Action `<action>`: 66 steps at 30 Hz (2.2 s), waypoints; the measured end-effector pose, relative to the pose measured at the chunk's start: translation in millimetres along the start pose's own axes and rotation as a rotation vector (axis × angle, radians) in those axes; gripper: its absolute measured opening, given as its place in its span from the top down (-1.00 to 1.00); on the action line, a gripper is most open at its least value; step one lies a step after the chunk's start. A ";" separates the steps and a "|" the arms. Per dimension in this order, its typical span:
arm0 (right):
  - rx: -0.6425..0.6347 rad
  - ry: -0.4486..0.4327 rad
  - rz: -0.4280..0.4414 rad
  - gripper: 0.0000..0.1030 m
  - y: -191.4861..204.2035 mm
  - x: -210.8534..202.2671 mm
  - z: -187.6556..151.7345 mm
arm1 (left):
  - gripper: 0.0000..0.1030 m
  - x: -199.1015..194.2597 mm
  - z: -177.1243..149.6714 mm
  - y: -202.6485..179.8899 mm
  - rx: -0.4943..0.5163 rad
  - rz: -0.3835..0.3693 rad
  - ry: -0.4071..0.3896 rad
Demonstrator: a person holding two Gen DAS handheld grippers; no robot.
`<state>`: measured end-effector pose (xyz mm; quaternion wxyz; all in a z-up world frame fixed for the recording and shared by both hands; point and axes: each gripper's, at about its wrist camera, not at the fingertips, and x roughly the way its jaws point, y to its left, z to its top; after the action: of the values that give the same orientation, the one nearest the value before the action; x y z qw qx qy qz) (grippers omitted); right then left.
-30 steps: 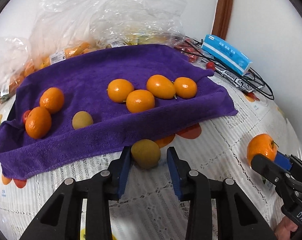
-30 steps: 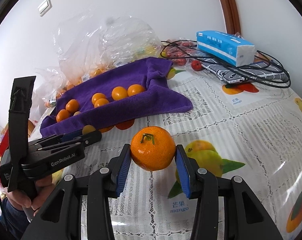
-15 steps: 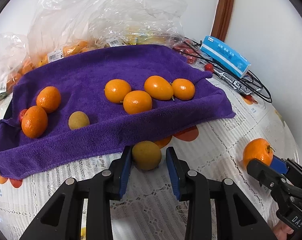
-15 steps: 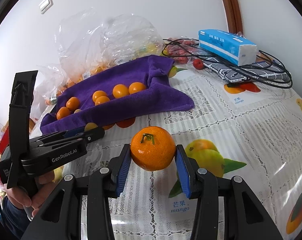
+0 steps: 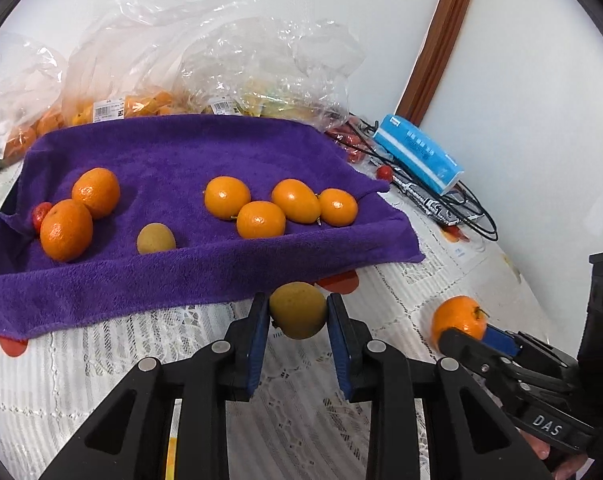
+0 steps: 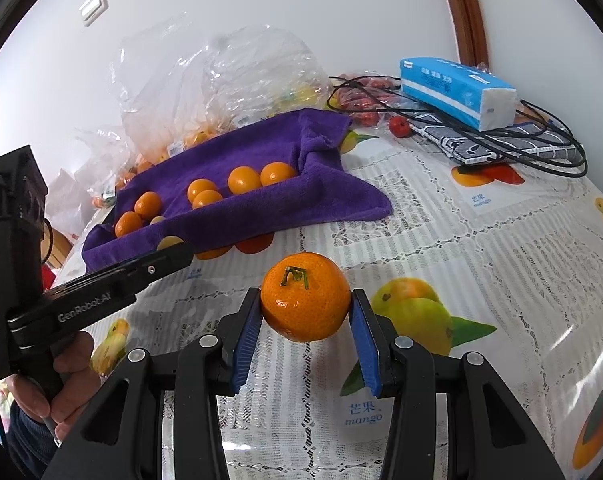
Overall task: Organize fruits
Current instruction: 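Lift the yellow-green fruit with the left tool while the right tool carries its orange toward the towel, then lower the yellow-green fruit onto the towel with the left tool while the right tool lowers its orange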
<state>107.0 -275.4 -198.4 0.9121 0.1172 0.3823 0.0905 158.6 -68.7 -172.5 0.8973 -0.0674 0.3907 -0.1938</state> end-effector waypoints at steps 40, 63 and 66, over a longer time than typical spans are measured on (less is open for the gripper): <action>-0.028 -0.003 0.042 0.14 44.8 -9.8 18.6 | 0.46 -86.2 -34.7 54.2 -0.065 0.188 -0.059; -0.112 -0.092 0.070 0.14 87.1 1.3 109.3 | 0.46 -103.0 55.1 89.2 -0.140 0.267 -0.157; -0.104 -0.101 0.073 0.14 85.5 10.3 121.5 | 0.46 -93.3 64.5 86.9 -0.142 0.267 -0.155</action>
<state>194.9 -208.5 -98.5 0.9312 0.0878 0.3259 0.1376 173.3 46.3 -89.0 0.9355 -0.0930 0.3386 -0.0389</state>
